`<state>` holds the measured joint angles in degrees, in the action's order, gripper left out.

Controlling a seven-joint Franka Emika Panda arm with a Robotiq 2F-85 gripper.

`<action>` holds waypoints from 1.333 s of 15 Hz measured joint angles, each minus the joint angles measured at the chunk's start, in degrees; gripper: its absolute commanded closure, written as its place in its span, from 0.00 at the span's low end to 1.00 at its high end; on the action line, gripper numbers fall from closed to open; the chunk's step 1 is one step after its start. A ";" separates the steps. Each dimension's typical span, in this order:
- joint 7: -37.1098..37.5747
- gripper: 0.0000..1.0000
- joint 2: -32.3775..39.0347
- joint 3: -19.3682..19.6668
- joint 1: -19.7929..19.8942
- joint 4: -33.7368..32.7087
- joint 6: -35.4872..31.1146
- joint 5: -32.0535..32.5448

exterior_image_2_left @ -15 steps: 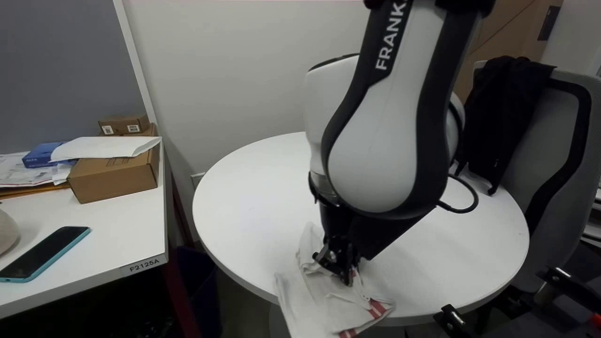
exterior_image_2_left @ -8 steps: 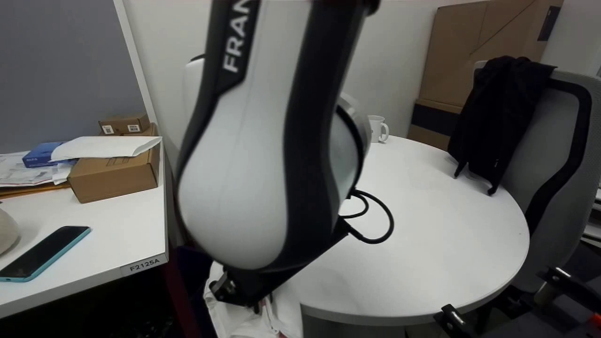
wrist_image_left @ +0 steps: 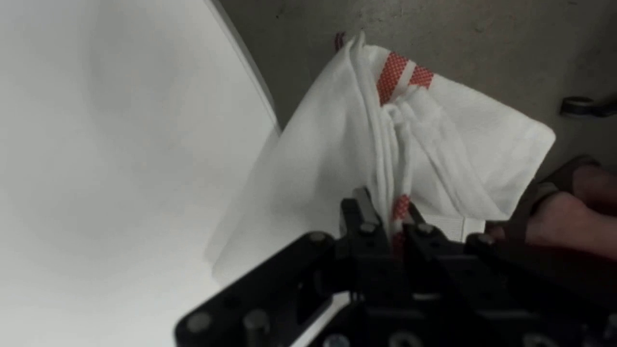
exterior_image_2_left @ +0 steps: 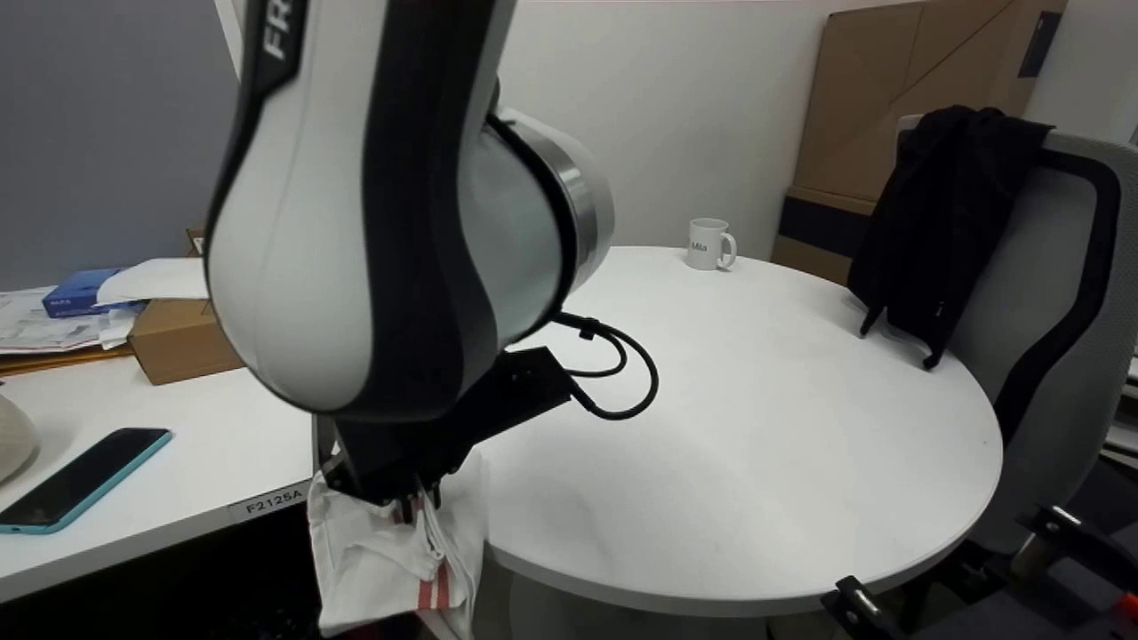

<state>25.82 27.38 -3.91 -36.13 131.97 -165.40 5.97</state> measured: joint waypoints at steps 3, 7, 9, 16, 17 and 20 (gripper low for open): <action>-1.30 0.98 -4.77 -2.36 2.93 0.99 1.65 -2.62; -2.52 0.98 -15.03 -4.41 9.38 1.59 8.18 -4.47; -2.51 0.98 -20.02 -4.13 12.80 1.06 11.21 -4.46; -2.01 0.98 -27.58 -1.43 25.65 -3.40 18.08 -0.30; -1.55 0.98 -27.23 -0.87 27.11 -3.60 18.21 1.09; 1.31 0.98 -24.83 1.11 30.71 -3.78 18.26 5.59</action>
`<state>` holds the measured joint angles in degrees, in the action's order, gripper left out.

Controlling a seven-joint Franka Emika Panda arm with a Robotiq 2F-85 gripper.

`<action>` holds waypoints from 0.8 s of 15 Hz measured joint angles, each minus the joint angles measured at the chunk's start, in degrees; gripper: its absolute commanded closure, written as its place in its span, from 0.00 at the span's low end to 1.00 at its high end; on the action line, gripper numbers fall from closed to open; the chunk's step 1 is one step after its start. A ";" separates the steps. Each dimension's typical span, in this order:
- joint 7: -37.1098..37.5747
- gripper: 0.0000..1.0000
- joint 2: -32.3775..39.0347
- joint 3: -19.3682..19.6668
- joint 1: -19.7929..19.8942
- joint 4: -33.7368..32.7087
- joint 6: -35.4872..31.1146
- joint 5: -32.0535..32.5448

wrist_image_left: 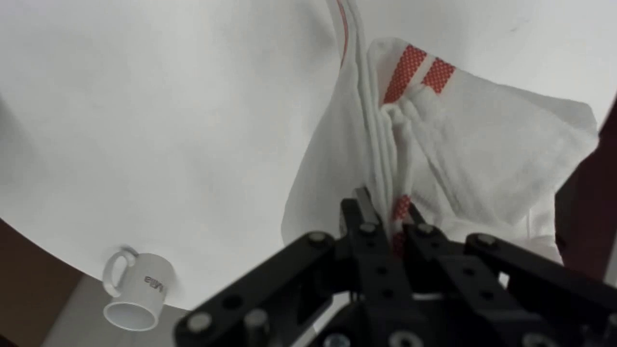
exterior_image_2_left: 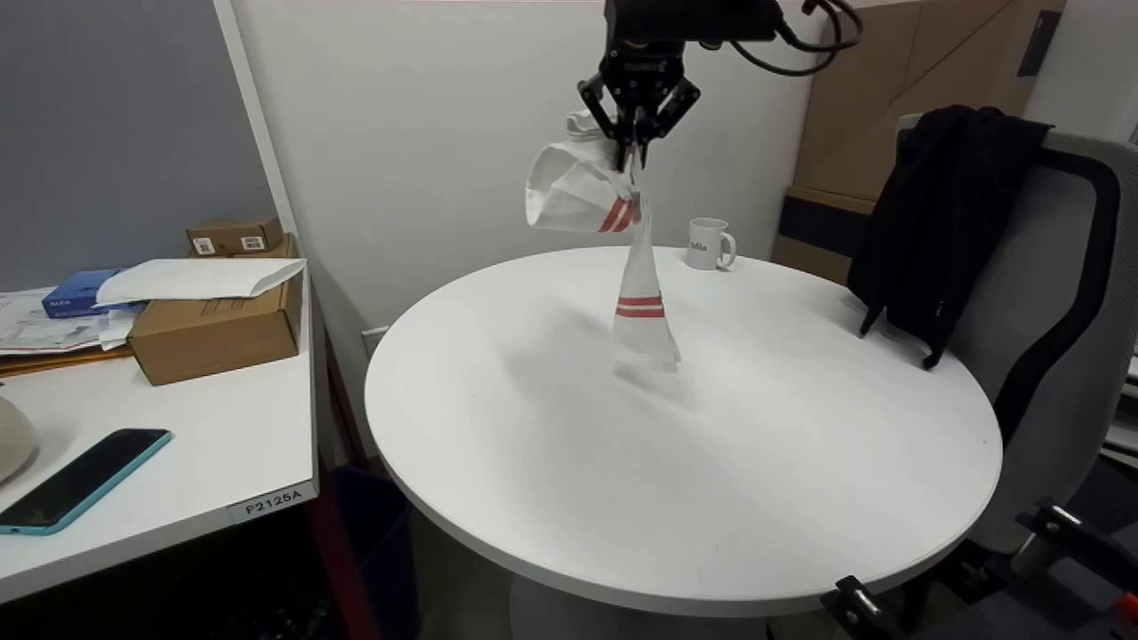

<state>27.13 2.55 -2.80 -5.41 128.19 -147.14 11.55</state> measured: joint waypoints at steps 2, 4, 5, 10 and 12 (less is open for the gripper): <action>1.90 0.98 2.63 1.69 1.47 -0.51 0.01 2.15; 3.32 0.98 5.93 3.59 2.20 -1.63 -0.02 3.91; 3.78 0.98 7.72 4.62 2.24 -2.29 -0.03 4.73; 5.61 0.98 16.28 8.84 1.43 -4.29 -0.10 7.81; 5.99 0.98 19.39 10.12 0.80 -4.25 -0.11 7.86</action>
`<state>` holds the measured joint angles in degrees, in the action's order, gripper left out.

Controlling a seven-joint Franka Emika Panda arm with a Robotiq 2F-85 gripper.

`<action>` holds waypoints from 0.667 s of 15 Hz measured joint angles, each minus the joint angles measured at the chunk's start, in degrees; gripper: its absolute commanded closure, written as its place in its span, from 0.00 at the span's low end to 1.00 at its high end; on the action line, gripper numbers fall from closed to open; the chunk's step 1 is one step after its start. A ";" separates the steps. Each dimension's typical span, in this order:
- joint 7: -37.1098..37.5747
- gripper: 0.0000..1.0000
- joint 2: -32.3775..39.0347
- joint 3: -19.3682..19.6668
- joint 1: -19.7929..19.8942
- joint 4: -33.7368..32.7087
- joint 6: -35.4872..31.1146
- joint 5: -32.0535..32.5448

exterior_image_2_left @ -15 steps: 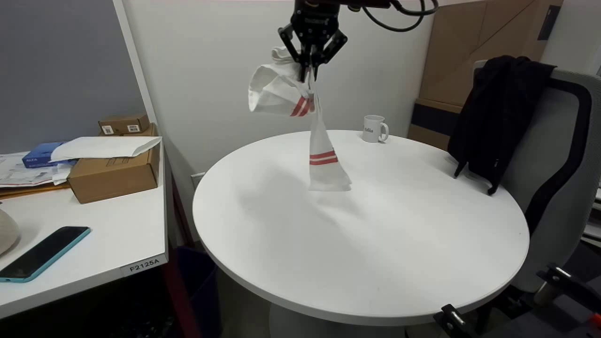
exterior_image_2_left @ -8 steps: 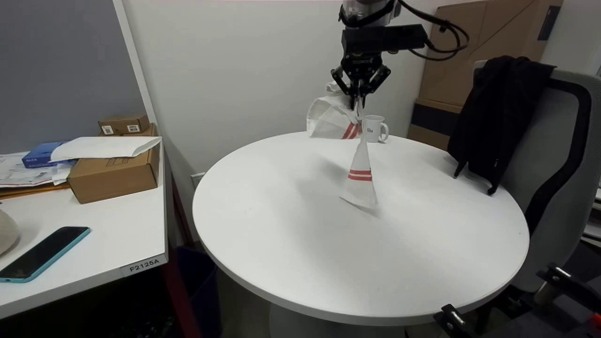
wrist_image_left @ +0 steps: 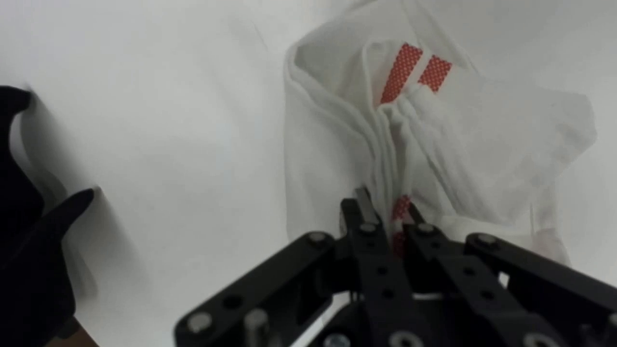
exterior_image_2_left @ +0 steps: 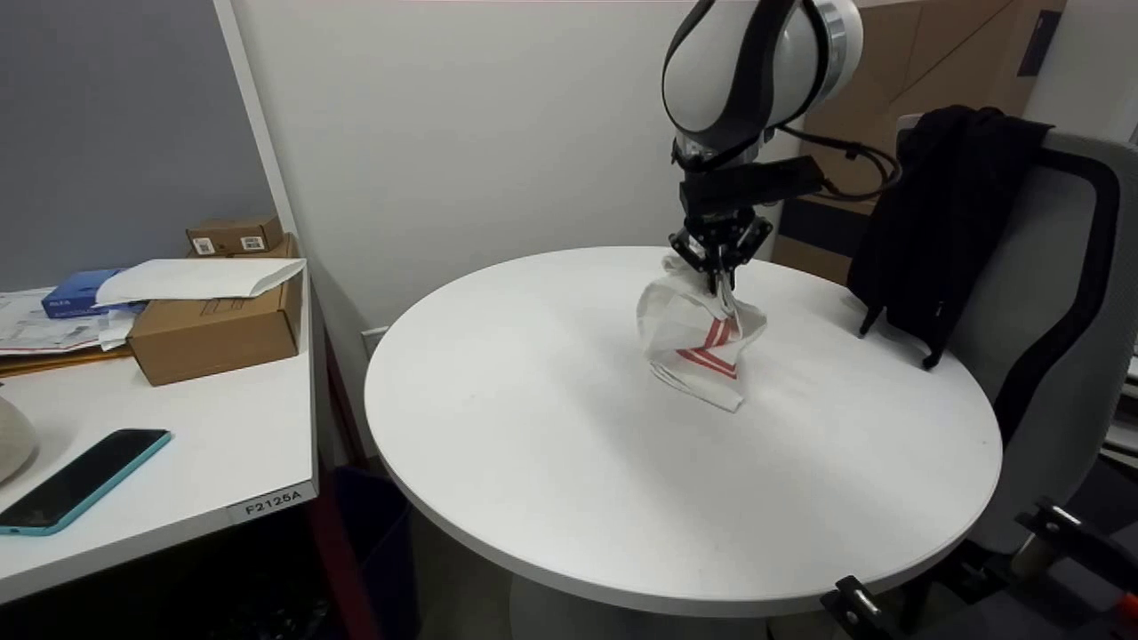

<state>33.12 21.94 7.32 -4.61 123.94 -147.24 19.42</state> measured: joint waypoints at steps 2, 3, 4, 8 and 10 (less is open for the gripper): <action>0.45 0.98 3.01 0.93 -0.39 0.12 0.00 -0.22; 0.46 0.98 4.43 1.18 -0.40 0.17 -0.01 -0.53; 0.43 0.67 5.67 1.31 -0.34 0.20 -0.02 -1.03; 0.36 0.44 8.45 1.99 -0.25 0.15 -0.02 -3.98; 0.08 0.29 8.62 2.34 0.01 0.12 -0.02 -5.90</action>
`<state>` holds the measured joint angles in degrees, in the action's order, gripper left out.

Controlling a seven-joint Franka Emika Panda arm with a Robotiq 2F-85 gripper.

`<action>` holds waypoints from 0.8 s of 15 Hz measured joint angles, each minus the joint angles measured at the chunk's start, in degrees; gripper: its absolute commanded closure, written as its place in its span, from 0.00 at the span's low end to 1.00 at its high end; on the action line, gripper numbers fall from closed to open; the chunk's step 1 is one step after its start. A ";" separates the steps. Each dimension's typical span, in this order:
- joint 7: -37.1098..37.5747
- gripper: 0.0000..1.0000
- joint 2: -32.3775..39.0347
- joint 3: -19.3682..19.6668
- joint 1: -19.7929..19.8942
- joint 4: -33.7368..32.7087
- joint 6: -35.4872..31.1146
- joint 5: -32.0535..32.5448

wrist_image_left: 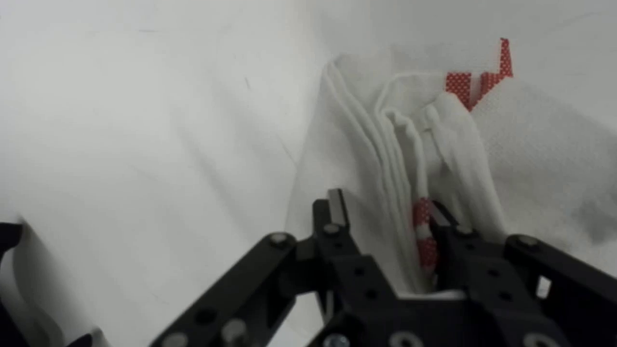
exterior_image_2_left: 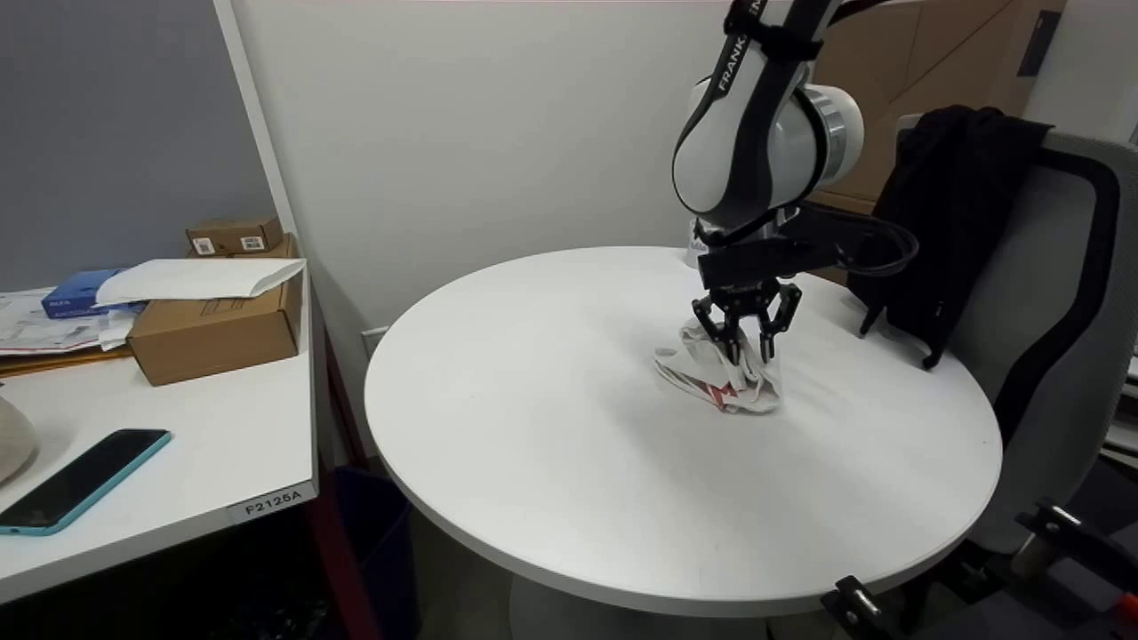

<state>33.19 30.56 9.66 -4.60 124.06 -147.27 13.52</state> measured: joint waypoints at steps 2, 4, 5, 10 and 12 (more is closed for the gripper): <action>-1.52 0.16 -0.25 -0.12 0.54 -0.05 0.02 -2.83; -4.45 0.02 -1.29 -0.86 1.29 0.01 0.21 -5.93; -6.25 0.00 -2.34 -1.29 1.58 0.13 0.58 -6.95; -13.05 0.00 -11.09 -2.59 1.73 1.00 6.60 -7.75; -14.97 0.00 -15.44 -2.61 1.93 1.75 9.29 -7.71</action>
<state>18.22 15.12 7.05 -2.67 125.81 -137.98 5.81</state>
